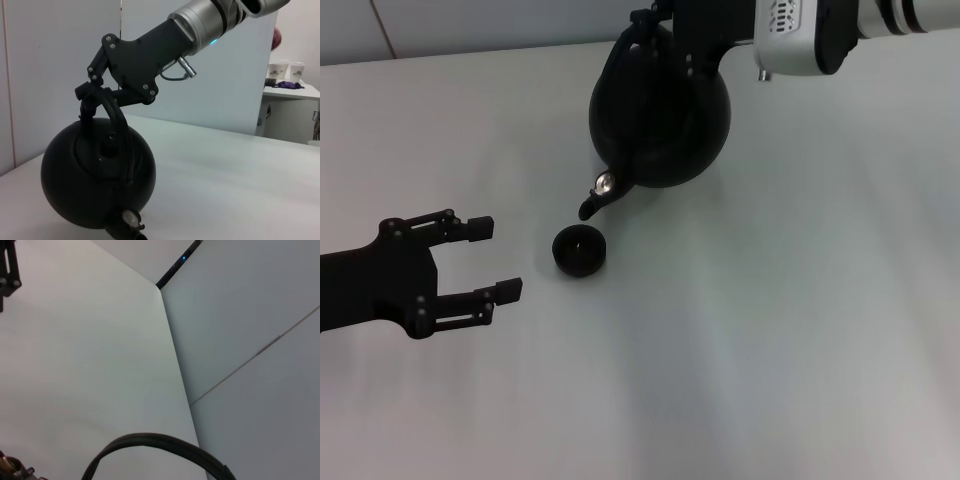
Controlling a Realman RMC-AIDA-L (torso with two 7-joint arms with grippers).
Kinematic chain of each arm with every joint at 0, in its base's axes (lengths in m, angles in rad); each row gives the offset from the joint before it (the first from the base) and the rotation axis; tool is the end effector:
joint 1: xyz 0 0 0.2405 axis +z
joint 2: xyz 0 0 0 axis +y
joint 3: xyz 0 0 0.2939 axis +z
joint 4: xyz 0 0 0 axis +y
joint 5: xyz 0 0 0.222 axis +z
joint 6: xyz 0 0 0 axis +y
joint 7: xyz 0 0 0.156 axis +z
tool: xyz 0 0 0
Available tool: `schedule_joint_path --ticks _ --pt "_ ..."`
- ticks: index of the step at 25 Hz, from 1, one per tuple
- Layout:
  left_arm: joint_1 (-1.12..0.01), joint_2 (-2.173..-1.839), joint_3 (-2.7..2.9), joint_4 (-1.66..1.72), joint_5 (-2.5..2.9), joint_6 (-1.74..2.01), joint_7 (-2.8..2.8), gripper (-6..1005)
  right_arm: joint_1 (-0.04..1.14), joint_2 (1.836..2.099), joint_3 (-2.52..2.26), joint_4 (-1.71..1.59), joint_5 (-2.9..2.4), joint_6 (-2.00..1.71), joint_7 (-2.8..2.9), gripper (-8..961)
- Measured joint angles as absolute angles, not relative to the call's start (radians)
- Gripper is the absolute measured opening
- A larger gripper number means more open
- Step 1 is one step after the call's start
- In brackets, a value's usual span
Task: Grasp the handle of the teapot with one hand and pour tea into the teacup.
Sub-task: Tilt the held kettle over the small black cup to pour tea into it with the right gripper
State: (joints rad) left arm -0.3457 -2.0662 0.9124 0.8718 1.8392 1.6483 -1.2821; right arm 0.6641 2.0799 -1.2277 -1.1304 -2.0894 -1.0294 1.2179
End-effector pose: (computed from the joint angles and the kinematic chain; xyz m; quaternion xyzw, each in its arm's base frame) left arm -0.2978 0.3176 -0.0106 -0.9592 -0.1118 -0.2301 0.1207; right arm 0.1552 0.4644 -0.0182 -0.9309 -0.2117 0.0057 0.2977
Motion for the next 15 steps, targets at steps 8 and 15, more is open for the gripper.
schedule_joint_path --ticks 8,15 --pt "-0.346 -2.066 0.912 0.857 1.839 1.646 -1.270 778 0.668 2.081 -1.237 -1.139 -2.115 -1.029 1.218 109" --pt "-0.346 -2.066 0.913 0.856 1.839 1.644 -1.269 778 0.670 2.082 -1.247 -1.146 -2.123 -1.028 1.218 108"
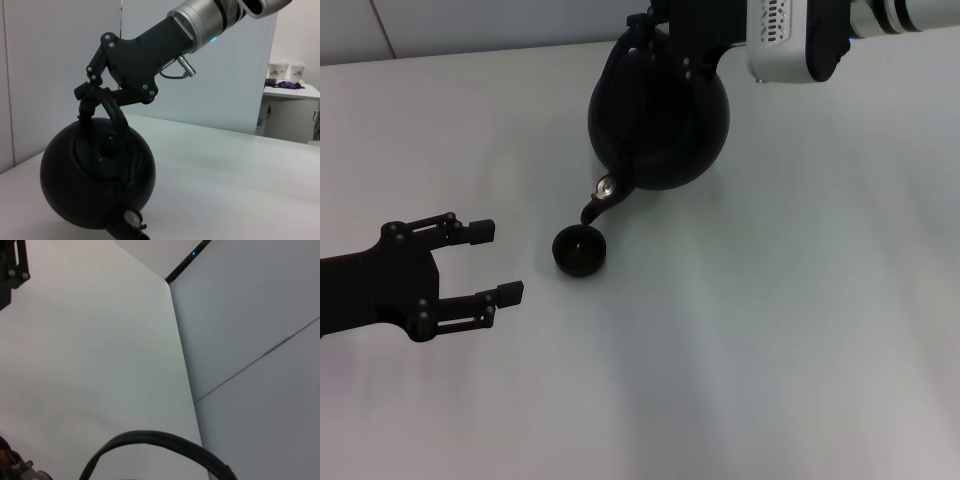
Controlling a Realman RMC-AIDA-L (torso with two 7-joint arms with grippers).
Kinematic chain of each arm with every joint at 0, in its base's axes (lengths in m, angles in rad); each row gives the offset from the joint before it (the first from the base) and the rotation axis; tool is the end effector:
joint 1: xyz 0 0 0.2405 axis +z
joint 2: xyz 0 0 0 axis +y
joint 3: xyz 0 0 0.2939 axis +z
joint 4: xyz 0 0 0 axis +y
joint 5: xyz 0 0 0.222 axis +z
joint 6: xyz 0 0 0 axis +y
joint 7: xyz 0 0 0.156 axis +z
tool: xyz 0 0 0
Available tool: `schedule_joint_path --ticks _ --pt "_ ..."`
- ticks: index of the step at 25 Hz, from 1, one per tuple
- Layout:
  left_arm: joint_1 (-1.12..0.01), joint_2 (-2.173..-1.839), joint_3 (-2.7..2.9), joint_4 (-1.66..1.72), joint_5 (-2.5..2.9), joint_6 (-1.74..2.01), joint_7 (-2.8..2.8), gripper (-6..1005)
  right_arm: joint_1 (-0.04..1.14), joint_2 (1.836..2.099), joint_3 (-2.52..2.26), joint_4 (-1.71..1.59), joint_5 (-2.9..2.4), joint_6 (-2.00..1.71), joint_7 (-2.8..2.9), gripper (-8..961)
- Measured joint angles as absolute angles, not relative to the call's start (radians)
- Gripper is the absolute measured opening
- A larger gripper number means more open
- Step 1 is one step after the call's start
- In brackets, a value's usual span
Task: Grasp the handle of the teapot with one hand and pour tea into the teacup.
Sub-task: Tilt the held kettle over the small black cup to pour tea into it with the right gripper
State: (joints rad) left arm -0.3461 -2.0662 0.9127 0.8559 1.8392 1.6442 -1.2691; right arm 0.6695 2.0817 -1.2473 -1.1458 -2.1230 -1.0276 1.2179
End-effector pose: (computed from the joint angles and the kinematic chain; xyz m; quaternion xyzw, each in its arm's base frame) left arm -0.2997 0.3166 -0.0131 -0.9589 -0.1127 -0.2307 0.1205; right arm 0.1511 0.4641 -0.0210 -0.9279 -0.2299 -0.0099 0.2933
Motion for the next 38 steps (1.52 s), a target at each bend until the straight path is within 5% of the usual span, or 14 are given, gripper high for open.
schedule_joint_path --ticks 38 --pt "-0.353 -2.067 0.915 0.846 1.838 1.609 -1.246 778 0.688 2.082 -1.308 -1.165 -2.170 -0.989 1.217 104"
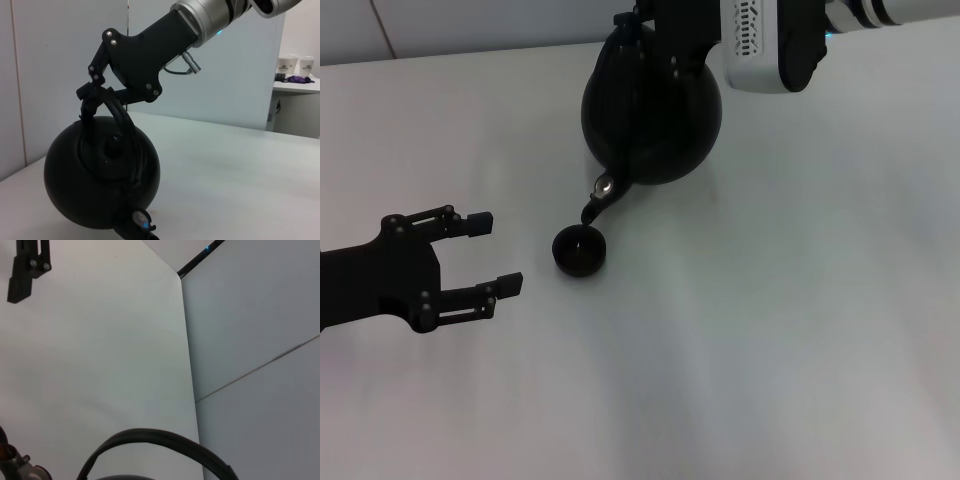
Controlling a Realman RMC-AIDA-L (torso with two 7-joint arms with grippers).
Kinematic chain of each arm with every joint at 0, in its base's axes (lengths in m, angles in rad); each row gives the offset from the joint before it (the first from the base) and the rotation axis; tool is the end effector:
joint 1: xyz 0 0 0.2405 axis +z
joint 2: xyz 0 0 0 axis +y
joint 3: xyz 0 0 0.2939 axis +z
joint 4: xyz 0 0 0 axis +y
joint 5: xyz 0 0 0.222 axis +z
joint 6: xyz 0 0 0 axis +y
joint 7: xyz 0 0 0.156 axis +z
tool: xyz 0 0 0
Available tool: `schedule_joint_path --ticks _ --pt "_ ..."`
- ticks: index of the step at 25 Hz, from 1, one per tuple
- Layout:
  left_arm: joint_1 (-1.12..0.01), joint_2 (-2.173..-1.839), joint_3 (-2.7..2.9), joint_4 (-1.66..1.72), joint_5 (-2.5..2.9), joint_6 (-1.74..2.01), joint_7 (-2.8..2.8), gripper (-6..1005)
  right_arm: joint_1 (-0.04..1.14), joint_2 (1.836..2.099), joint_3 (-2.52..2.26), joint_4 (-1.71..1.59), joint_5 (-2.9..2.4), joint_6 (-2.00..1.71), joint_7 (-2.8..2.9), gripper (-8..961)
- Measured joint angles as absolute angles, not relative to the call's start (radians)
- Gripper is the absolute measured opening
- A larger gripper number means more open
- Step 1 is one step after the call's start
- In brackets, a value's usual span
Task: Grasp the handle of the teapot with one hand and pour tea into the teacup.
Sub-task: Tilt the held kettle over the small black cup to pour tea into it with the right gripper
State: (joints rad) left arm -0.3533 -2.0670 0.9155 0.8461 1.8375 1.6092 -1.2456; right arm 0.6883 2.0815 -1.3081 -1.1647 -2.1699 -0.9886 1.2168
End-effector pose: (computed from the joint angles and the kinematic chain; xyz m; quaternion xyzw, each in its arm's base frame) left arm -0.3008 0.3222 -0.0150 -0.9592 -0.1062 -0.2247 0.1345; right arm 0.1377 0.4667 -0.0288 -0.9169 -0.2695 -0.0359 0.2923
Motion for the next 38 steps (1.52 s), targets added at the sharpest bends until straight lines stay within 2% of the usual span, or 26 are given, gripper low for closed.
schedule_joint_path --ticks 38 --pt "-0.361 -2.066 0.913 0.821 1.838 1.583 -1.219 779 0.717 2.082 -1.374 -1.164 -2.209 -0.962 1.216 102"
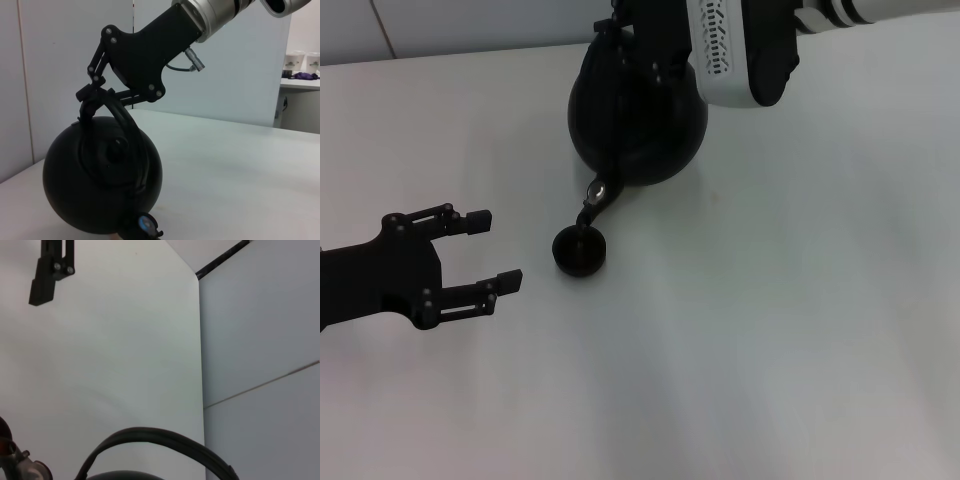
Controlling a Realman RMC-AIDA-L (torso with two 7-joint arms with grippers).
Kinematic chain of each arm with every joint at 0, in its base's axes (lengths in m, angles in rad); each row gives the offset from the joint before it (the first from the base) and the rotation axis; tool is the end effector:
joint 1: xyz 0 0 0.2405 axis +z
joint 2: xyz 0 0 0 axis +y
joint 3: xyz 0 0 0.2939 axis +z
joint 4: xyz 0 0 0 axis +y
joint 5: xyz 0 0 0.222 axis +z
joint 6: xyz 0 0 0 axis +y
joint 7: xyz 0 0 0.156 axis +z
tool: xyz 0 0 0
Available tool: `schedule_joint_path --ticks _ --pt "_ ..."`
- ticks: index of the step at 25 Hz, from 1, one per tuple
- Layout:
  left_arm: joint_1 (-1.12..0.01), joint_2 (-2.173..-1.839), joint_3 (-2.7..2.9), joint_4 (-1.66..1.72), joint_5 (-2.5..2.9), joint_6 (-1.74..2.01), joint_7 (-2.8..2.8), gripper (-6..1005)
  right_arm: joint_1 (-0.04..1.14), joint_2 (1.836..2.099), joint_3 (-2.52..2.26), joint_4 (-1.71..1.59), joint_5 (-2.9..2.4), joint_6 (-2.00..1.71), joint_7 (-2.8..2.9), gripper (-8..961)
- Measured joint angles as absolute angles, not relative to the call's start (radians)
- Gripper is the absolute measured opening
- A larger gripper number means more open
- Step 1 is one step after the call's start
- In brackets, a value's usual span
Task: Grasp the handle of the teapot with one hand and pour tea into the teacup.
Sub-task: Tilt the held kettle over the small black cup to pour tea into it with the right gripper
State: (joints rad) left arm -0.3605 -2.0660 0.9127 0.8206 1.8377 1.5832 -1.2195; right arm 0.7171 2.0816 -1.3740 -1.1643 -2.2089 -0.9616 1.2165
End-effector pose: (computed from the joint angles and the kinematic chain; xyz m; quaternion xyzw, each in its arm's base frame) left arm -0.3039 0.3253 -0.0180 -0.9588 -0.1048 -0.2213 0.1438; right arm 0.1234 0.4671 -0.0419 -0.9074 -0.3083 -0.0570 0.2799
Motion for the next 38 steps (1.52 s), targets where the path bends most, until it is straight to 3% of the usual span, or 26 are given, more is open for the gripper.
schedule_joint_path --ticks 38 --pt "-0.359 -2.066 0.913 0.819 1.838 1.572 -1.206 779 0.726 2.083 -1.391 -1.169 -2.221 -0.960 1.216 103"
